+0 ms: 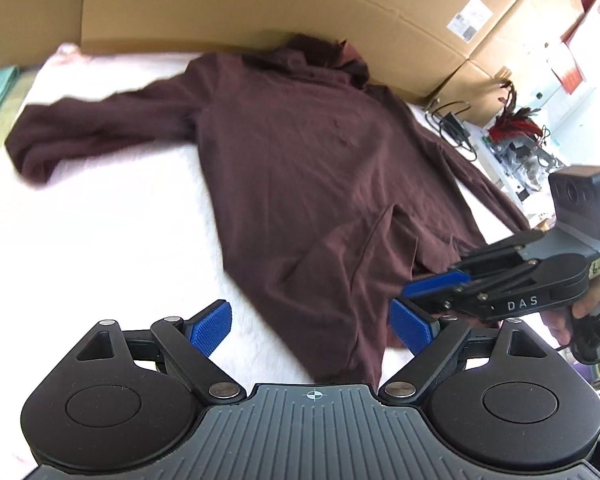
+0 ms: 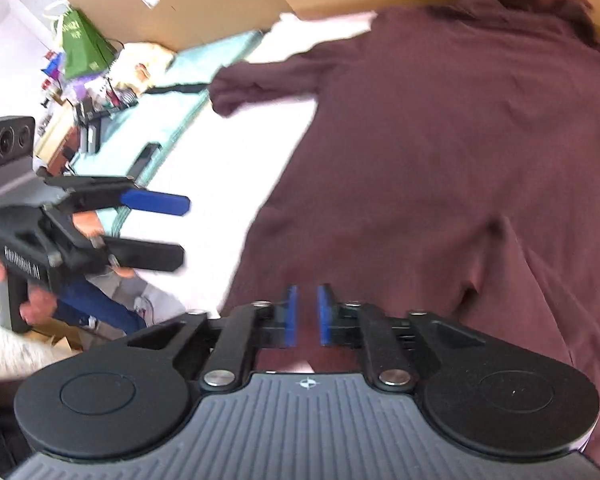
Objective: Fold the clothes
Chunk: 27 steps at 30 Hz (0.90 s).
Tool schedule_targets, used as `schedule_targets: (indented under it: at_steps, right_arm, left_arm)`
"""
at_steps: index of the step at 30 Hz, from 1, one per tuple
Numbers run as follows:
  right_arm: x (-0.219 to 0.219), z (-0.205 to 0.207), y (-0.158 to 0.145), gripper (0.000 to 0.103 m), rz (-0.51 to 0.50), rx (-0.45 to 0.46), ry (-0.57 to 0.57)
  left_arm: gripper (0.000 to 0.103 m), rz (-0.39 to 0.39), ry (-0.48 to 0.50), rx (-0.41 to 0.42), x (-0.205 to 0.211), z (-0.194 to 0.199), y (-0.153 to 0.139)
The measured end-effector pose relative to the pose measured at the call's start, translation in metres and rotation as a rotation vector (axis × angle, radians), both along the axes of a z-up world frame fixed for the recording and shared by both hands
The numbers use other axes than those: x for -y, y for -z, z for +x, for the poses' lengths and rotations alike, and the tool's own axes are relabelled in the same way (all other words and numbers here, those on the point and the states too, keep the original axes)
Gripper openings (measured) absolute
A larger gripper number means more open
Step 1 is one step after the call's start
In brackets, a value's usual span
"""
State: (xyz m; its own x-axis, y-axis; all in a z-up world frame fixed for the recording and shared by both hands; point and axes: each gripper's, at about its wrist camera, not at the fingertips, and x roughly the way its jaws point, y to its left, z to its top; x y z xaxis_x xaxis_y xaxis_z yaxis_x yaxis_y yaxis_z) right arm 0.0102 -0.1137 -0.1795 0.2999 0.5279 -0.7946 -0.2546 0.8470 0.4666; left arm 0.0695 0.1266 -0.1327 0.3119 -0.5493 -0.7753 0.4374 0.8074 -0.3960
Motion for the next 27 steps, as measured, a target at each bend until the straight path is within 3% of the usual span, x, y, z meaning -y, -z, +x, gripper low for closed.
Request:
schedule_targets:
  at_steps: [4,11,12,15,22,27]
  right_arm:
    - [0.005,-0.012,0.011,0.031,-0.011,-0.050,0.036]
    - [0.007,-0.013,0.022,0.038,0.011,-0.056,0.101]
    - [0.007,-0.010,0.024,0.036,0.027,-0.055,0.105]
    - [0.002,0.001,0.021,0.001,0.071,-0.036,0.091]
    - [-0.013,0.045,-0.013,0.001,0.167,0.073,0.056]
    - [-0.034,0.089,-0.028,0.001,0.153,0.138,0.002]
  left_arm:
    - [0.093,-0.010,0.008,-0.057,0.000,-0.001,0.013]
    - [0.093,-0.032,0.094,-0.043,0.011,-0.005,0.009]
    - [0.093,-0.027,0.105,-0.038,0.013,-0.006,0.009]
    - [0.093,-0.020,0.130,-0.028,0.016,-0.010,0.006]
    - [0.093,-0.040,0.163,-0.030,0.014,-0.019,-0.003]
    - [0.093,-0.052,0.224,-0.014,0.023,-0.026,-0.009]
